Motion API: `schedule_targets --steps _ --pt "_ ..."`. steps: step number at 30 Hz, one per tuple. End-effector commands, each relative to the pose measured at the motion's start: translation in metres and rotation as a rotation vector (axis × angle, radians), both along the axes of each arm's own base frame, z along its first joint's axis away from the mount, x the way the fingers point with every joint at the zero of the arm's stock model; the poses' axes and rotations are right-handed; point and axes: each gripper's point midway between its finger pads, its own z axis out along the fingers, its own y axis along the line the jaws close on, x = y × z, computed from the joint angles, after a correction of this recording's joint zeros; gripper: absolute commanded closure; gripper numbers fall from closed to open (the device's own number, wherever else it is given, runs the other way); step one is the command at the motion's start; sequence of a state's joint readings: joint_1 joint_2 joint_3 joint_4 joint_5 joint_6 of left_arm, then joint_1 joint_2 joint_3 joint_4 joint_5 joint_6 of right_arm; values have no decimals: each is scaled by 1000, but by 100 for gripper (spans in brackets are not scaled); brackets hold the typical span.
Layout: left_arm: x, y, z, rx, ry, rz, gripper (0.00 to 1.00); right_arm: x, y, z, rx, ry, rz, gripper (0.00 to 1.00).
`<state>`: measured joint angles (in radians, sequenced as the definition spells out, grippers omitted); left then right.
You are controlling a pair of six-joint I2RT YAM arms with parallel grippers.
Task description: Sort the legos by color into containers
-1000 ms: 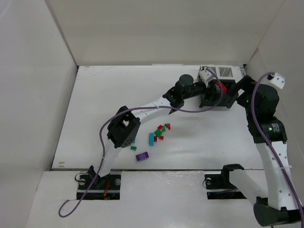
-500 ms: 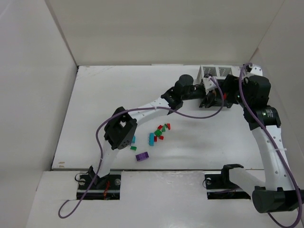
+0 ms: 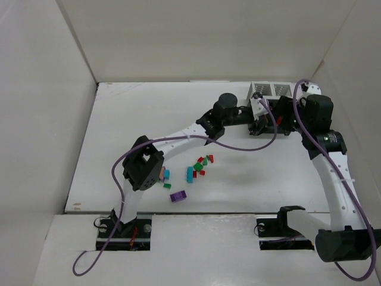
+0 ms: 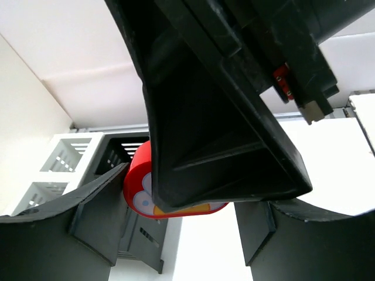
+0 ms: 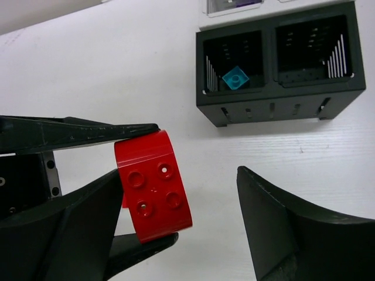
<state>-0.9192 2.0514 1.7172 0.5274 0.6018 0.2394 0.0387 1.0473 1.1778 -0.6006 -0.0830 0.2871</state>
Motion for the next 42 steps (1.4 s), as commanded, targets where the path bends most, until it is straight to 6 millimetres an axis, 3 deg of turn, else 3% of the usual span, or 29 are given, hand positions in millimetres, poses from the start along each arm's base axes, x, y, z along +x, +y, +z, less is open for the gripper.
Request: schedule_targets --steps 1,5,13,14,15,18,19,20,22,23,24,26,27,28,30,32,33,36,37,38,40,42 --pt "-22 13 76 -148 -135 -37 94 6 10 11 15 -61 74 19" --pt "-25 12 76 -146 -146 -55 94 7 22 13 25 -76 152 28" --pt "-31 12 80 -150 -166 -90 90 8 28 13 26 -81 197 76" --pt "-31 12 75 -143 -160 -91 82 9 27 14 22 -90 189 80" --pt "-33 14 81 -150 -166 -90 53 9 27 14 22 -90 189 85" --pt "-25 14 76 -143 -153 -48 31 11 16 16 -5 -98 132 94" --pt "-21 15 76 -147 -128 -22 19 12 13 16 -7 -96 106 95" --pt "-14 17 76 -151 -98 0 0 15 9 19 -4 -107 78 98" --pt "4 21 67 -138 -11 24 0 21 -11 21 -4 -112 -5 99" --pt "29 32 54 -115 60 44 0 26 -18 14 16 -87 -37 100" --pt "27 37 59 -125 160 -25 0 30 -25 12 27 -82 -64 100" --pt "44 51 41 -110 280 -68 0 40 -40 4 35 -65 -125 100" --pt "65 69 47 -138 306 -55 0 47 -47 4 28 -76 -151 100" --pt "67 78 47 -147 393 -76 0 52 -50 2 22 -77 -162 100" --pt "92 99 33 -153 454 -23 0 64 -55 -10 21 -57 -187 100" --pt "103 115 16 -145 506 55 0 75 -66 -10 -4 -71 -241 100" --pt "105 125 23 -151 503 97 0 81 -73 -14 -17 -63 -269 100" --pt "134 158 -16 -60 576 348 0 95 -91 -10 -57 -80 -357 100" --pt "133 171 -29 5 623 431 0 101 -95 -19 -98 -66 -348 97" --pt "145 186 -44 38 623 559 0 110 -96 -13 -105 -100 -345 97" --pt "145 203 -54 91 627 684 0 125 -98 -18 -151 -110 -315 96" --pt "141 226 -85 173 657 792 0 137 -108 -16 -181 -130 -336 96"
